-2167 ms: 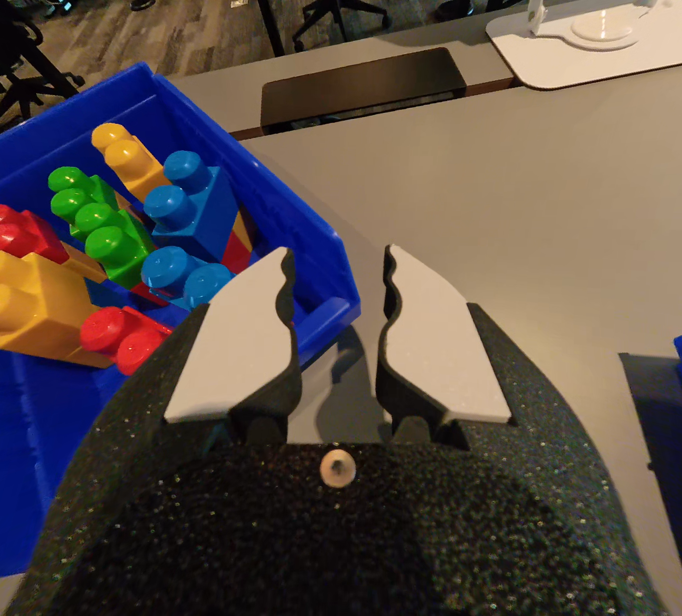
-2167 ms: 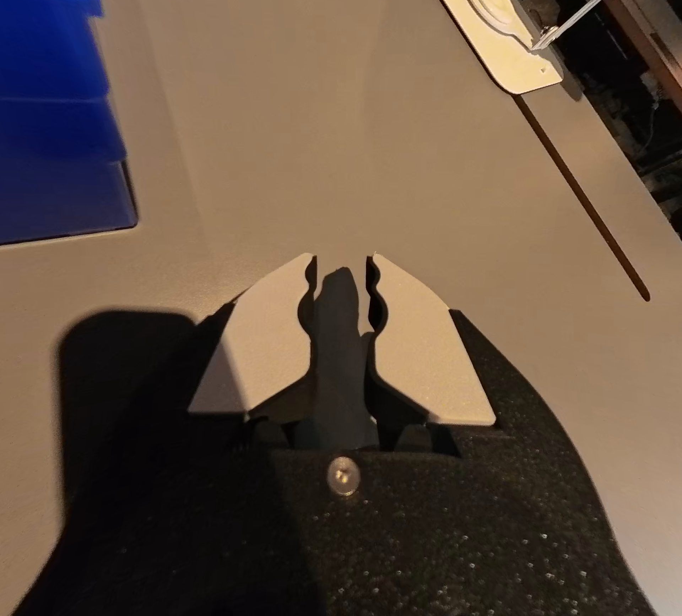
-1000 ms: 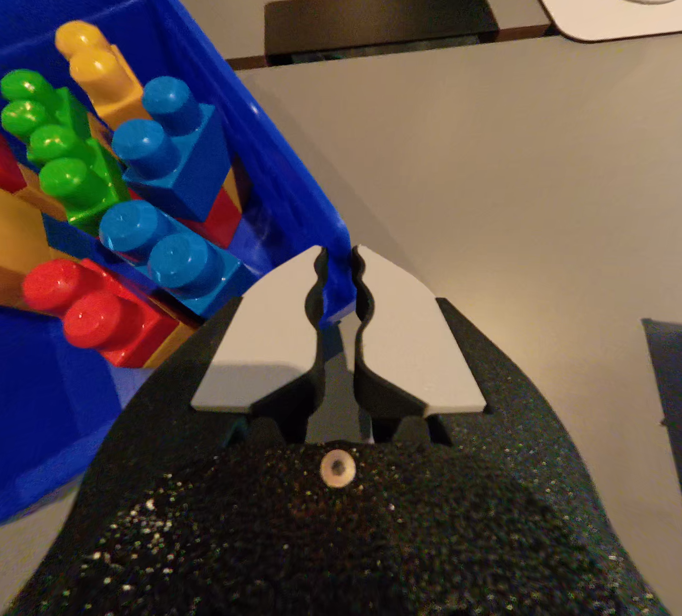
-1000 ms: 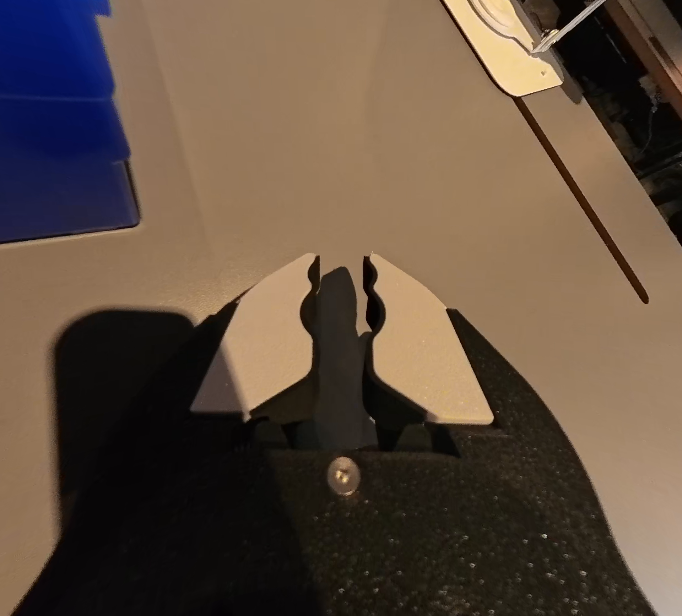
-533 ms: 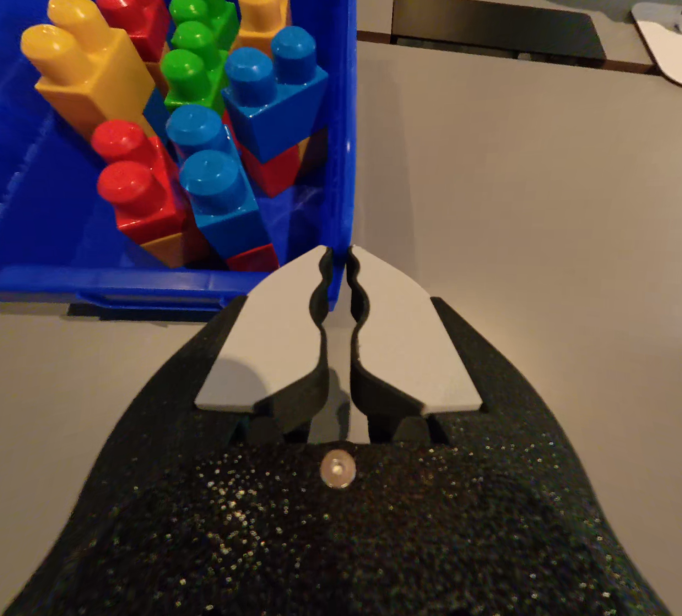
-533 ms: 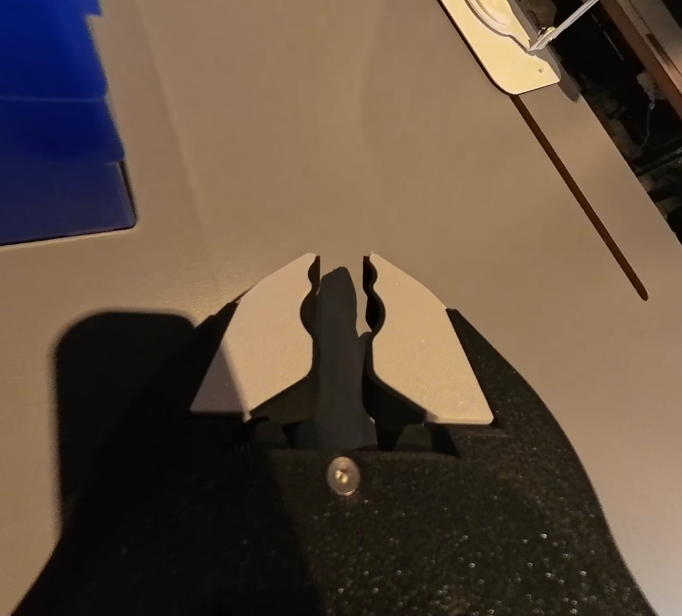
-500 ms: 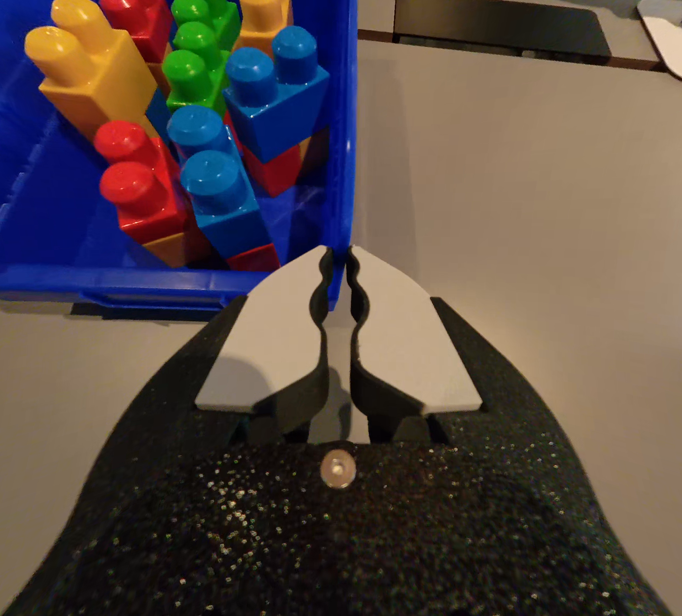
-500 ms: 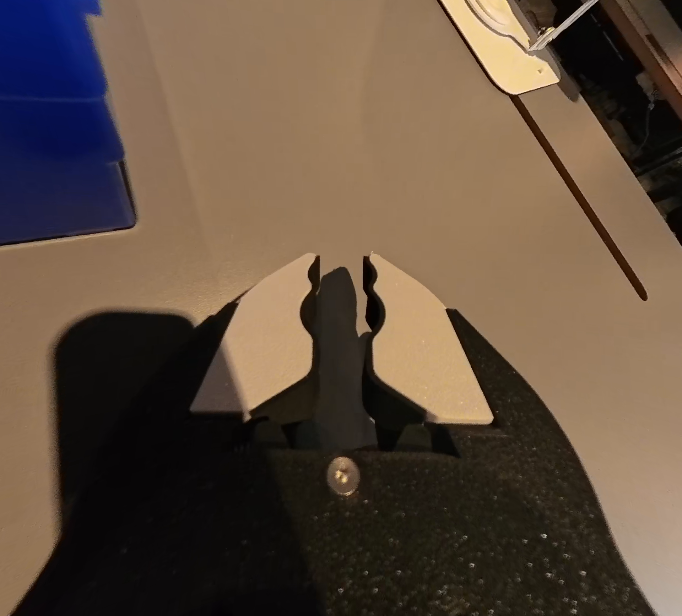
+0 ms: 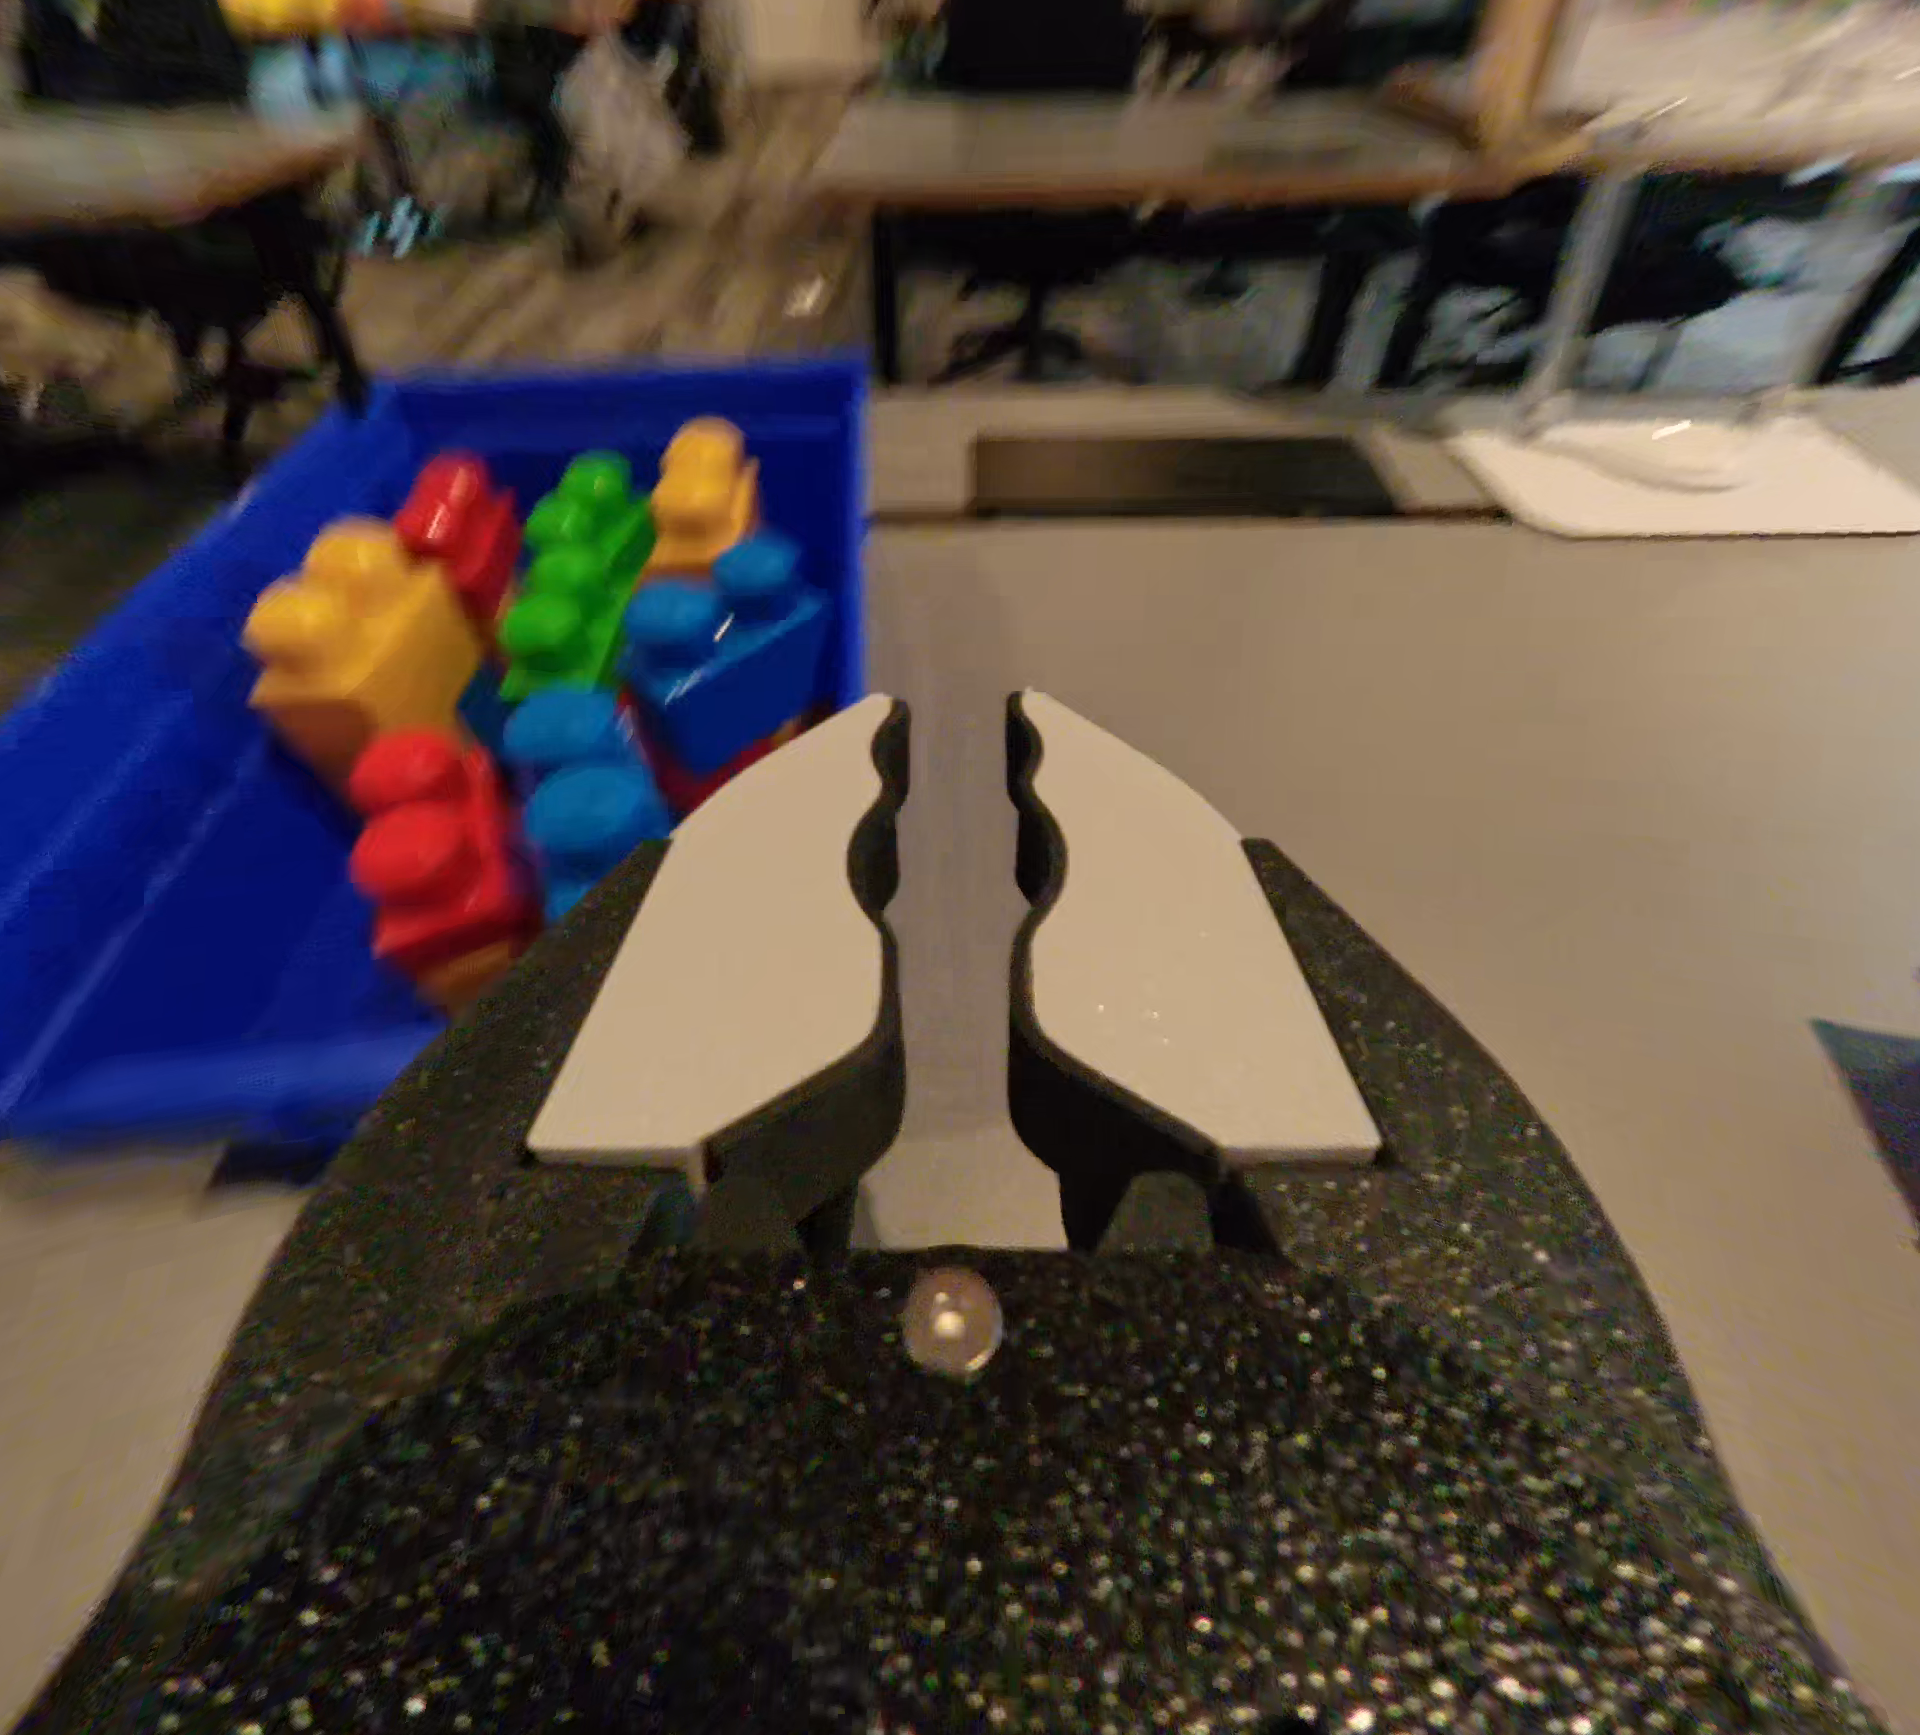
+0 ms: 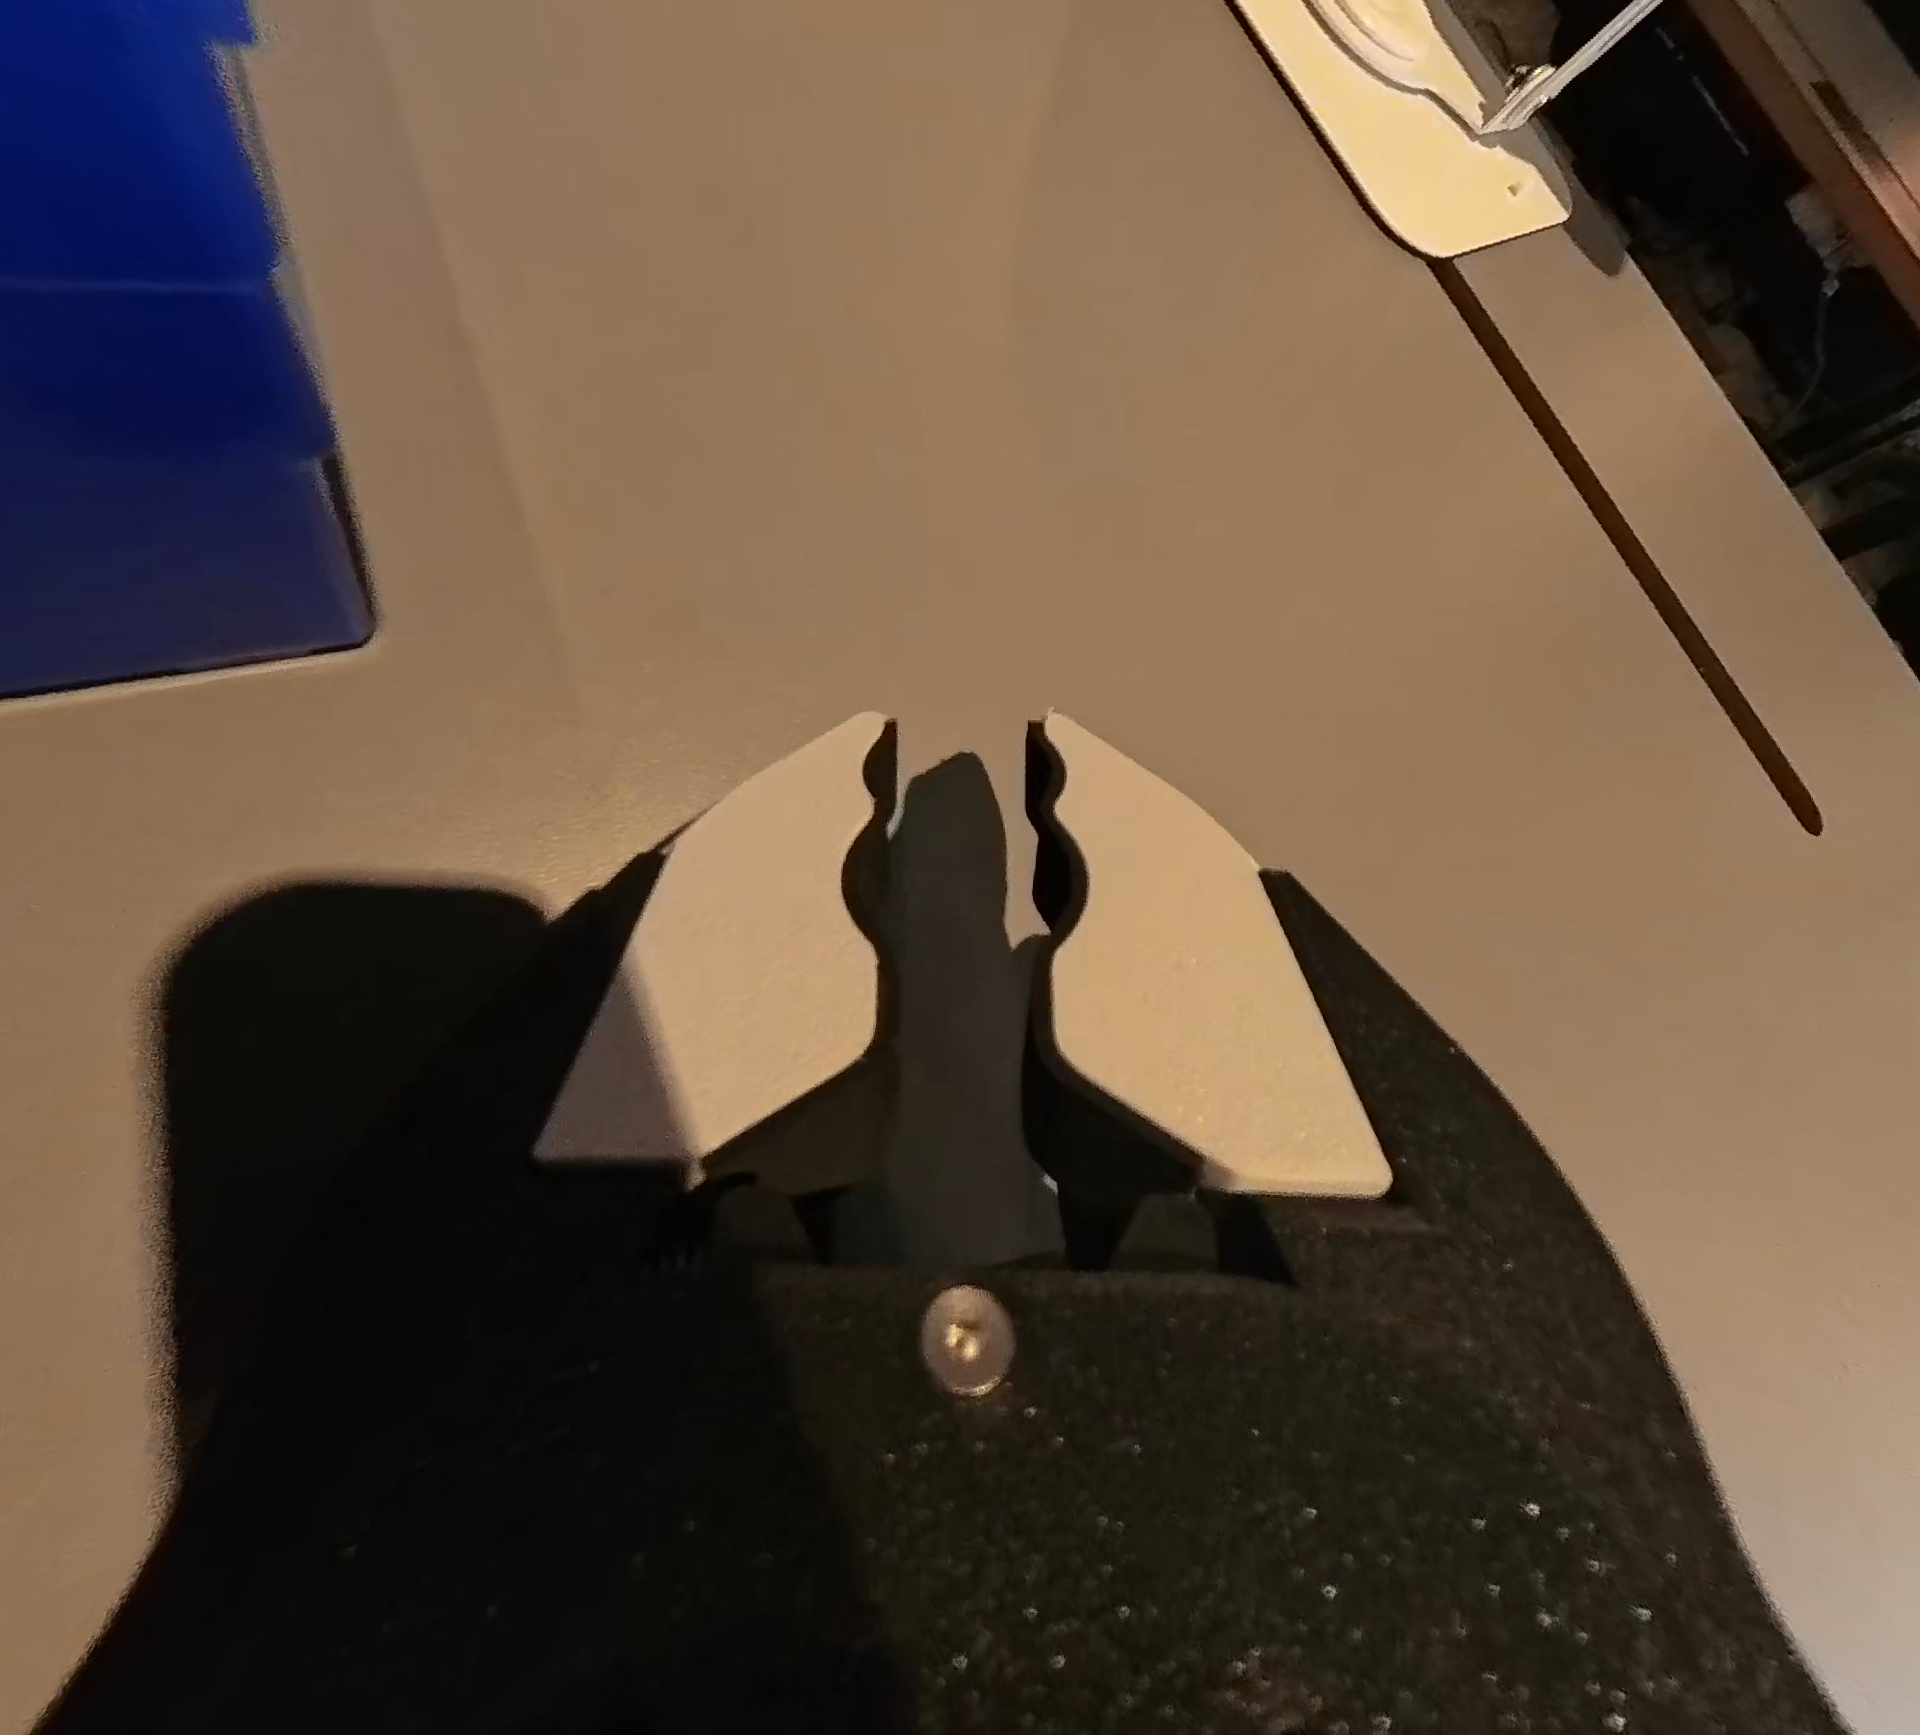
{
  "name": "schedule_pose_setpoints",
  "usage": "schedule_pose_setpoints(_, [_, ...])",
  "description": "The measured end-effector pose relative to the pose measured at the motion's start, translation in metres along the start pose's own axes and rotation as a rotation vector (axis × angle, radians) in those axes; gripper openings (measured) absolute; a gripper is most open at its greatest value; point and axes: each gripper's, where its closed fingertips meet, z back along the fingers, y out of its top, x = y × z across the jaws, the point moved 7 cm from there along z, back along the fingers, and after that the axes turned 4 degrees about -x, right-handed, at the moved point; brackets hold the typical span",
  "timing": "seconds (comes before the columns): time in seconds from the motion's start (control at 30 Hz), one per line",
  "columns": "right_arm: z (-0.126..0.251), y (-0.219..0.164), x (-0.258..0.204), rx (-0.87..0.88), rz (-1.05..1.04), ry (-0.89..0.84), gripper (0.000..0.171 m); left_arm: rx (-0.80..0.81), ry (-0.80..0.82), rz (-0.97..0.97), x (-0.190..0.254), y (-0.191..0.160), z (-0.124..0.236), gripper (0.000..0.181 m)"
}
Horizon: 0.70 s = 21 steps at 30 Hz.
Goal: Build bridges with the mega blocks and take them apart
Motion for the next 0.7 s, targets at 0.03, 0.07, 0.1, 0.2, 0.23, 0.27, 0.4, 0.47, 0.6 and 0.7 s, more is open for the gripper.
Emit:
schedule_pose_setpoints(0.03, [0.000,0.000,0.000,0.000,-0.001,0.000,0.024,0.079,-0.082,-0.045,0.014,0.009,0.002,0.018])
schedule_pose_setpoints(0.07, [0.000,0.000,0.000,-0.001,-0.002,0.001,0.024,0.142,-0.210,-0.092,0.033,0.015,0.003,0.019])
schedule_pose_setpoints(0.1, [0.000,0.000,0.000,-0.001,-0.002,0.000,0.024,0.175,-0.367,-0.133,0.054,0.019,0.002,0.019])
schedule_pose_setpoints(0.2, [0.000,0.000,0.000,-0.001,-0.002,0.000,0.024,0.079,-0.784,-0.182,0.119,0.018,-0.009,0.033])
schedule_pose_setpoints(0.23, [0.000,0.000,0.000,-0.001,-0.001,0.000,0.024,0.046,-0.877,-0.221,0.141,0.017,-0.011,0.038])
schedule_pose_setpoints(0.27, [0.000,0.000,0.000,-0.001,-0.002,-0.001,0.024,0.023,-0.933,-0.283,0.161,0.015,-0.013,0.043])
schedule_pose_setpoints(0.4, [0.000,0.000,0.001,0.000,-0.005,-0.005,0.024,-0.053,-0.958,-0.646,0.225,0.002,-0.027,0.057])
schedule_pose_setpoints(0.47, [0.000,0.000,0.001,0.000,-0.005,-0.008,0.024,-0.114,-0.972,-0.734,0.247,-0.007,-0.041,0.059])
schedule_pose_setpoints(0.6, [0.000,0.000,0.001,-0.001,-0.003,-0.008,0.024,-0.222,-1.015,-0.748,0.270,-0.026,-0.060,0.045])
schedule_pose_setpoints(0.7, [0.001,-0.001,0.001,-0.004,-0.010,-0.003,0.026,-0.202,-1.003,-0.719,0.270,-0.027,-0.061,0.036])
